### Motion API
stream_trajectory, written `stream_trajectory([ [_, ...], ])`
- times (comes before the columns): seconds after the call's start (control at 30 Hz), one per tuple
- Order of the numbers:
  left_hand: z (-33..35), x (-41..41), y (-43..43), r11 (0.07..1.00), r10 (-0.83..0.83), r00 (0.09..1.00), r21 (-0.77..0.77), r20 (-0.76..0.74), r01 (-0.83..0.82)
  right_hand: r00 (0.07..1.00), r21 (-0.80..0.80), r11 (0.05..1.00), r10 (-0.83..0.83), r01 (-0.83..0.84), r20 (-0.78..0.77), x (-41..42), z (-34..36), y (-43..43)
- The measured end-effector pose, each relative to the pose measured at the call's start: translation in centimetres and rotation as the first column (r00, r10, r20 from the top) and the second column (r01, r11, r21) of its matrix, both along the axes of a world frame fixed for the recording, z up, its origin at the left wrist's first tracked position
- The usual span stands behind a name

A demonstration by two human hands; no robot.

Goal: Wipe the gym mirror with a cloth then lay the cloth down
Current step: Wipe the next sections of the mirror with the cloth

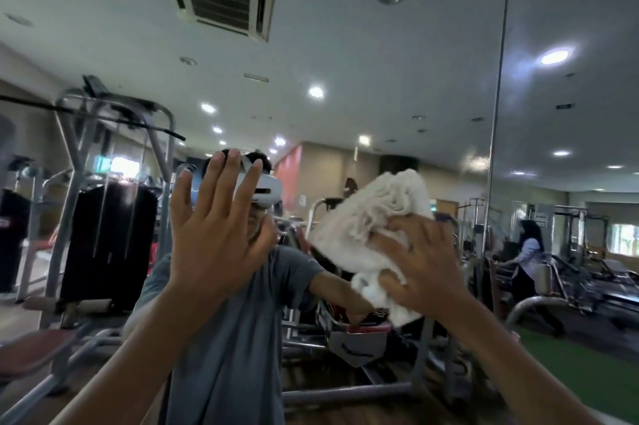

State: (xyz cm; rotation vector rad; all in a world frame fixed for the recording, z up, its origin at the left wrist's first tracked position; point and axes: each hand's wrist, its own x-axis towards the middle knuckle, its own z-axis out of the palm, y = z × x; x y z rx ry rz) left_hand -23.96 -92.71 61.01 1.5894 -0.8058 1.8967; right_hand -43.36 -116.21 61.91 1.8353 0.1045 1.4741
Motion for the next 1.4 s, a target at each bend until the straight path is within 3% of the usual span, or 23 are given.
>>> stream_trajectory([
  [0.03,0.1,-0.3,-0.1,1.000,0.016,1.000,-0.009,-0.014,-0.016,0.999,0.052,0.999,-0.019,0.017,0.032,-1.4,0.4,-1.8],
  [0.1,0.6,-1.0,-0.7,1.000,0.025,0.998,-0.014,-0.052,-0.026,0.980,0.313,0.950,-0.055,-0.008,0.192,-3.3,2.8,-4.4],
  [0.17,1.4,-2.3,-2.4,1.000,-0.010,0.998,0.027,-0.060,0.012,0.876,0.619,0.755,-0.131,-0.215,0.464,-2.8,7.1,-4.0],
  [0.23,1.6,-3.8,-4.8,0.995,-0.019,1.000,0.093,-0.019,0.021,0.766,0.739,0.549,-0.252,-0.390,0.591,-0.7,10.8,-1.4],
  [0.27,1.3,-4.2,-5.8,0.993,-0.008,1.000,0.116,-0.001,0.008,0.759,0.737,0.554,-0.262,-0.387,0.596,0.5,11.5,-0.1],
  [0.33,0.3,-4.2,-7.1,0.987,0.029,1.000,0.159,0.011,-0.031,0.825,0.625,0.730,-0.155,-0.275,0.544,1.8,9.9,0.9],
  [0.43,0.0,-3.7,-7.1,0.990,0.018,1.000,0.143,0.017,-0.020,0.980,0.244,0.968,0.006,-0.056,0.200,0.1,2.2,-0.6],
  [0.5,0.1,-3.9,-7.1,0.990,-0.024,1.000,0.141,0.014,0.022,1.000,0.032,0.999,0.008,-0.008,-0.006,-2.9,-1.5,-3.8],
  [0.57,-0.1,-4.0,-7.4,0.987,-0.030,1.000,0.159,0.001,0.030,1.000,0.076,0.997,0.002,0.000,-0.018,-5.5,-1.6,-6.7],
  [0.63,-0.3,-3.9,-7.7,0.987,0.006,1.000,0.161,-0.001,-0.006,0.987,0.310,0.950,-0.025,-0.026,0.159,-6.3,1.3,-8.8],
  [0.7,-0.1,-3.9,-7.6,0.986,0.020,1.000,0.165,-0.004,-0.019,0.913,0.557,0.818,-0.109,-0.143,0.394,-5.2,5.5,-7.9],
  [0.77,-0.1,-3.9,-7.3,0.985,-0.003,1.000,0.173,-0.011,0.005,0.826,0.683,0.683,-0.211,-0.258,0.523,-2.5,7.7,-4.7],
  [0.8,-0.1,-4.0,-7.1,0.985,-0.025,1.000,0.172,-0.015,0.027,0.819,0.679,0.684,-0.212,-0.265,0.533,-0.9,7.4,-3.1],
  [0.87,-0.1,-4.0,-6.8,0.983,-0.067,0.998,0.170,-0.011,0.068,0.866,0.568,0.801,-0.137,-0.188,0.481,1.3,4.4,-0.2],
  [0.97,-0.5,-3.6,-6.4,0.974,-0.089,0.996,0.210,0.019,0.083,0.983,0.239,0.971,-0.034,-0.011,0.183,1.3,-4.0,0.8],
  [1.03,-1.8,-3.4,-5.9,0.967,-0.084,0.996,0.242,0.022,0.077,1.000,0.058,0.998,-0.019,0.019,0.000,-0.8,-8.2,-1.1],
  [1.13,-4.5,-3.1,-5.2,0.966,-0.069,0.997,0.253,0.031,0.059,1.000,0.145,0.989,-0.017,0.020,-0.017,-4.7,-9.3,-5.0],
  [1.2,-5.7,-3.1,-4.9,0.963,-0.067,0.997,0.262,0.022,0.059,0.983,0.433,0.900,-0.034,-0.048,0.179,-5.5,-7.2,-6.4],
  [1.23,-5.9,-3.1,-4.9,0.964,-0.067,0.998,0.260,0.012,0.062,0.944,0.589,0.797,-0.077,-0.136,0.322,-5.2,-5.6,-6.1],
  [1.3,-5.9,-3.3,-4.9,0.965,-0.053,0.999,0.256,-0.001,0.051,0.810,0.747,0.576,-0.231,-0.333,0.539,-3.0,-2.6,-4.4],
  [1.33,-6.0,-3.4,-4.8,0.965,-0.049,0.999,0.256,-0.004,0.048,0.767,0.769,0.523,-0.298,-0.368,0.569,-1.5,-1.8,-3.1],
  [1.4,-6.1,-3.4,-4.7,0.964,-0.058,0.998,0.258,0.006,0.055,0.782,0.734,0.602,-0.273,-0.316,0.560,0.8,-2.0,-0.5],
])
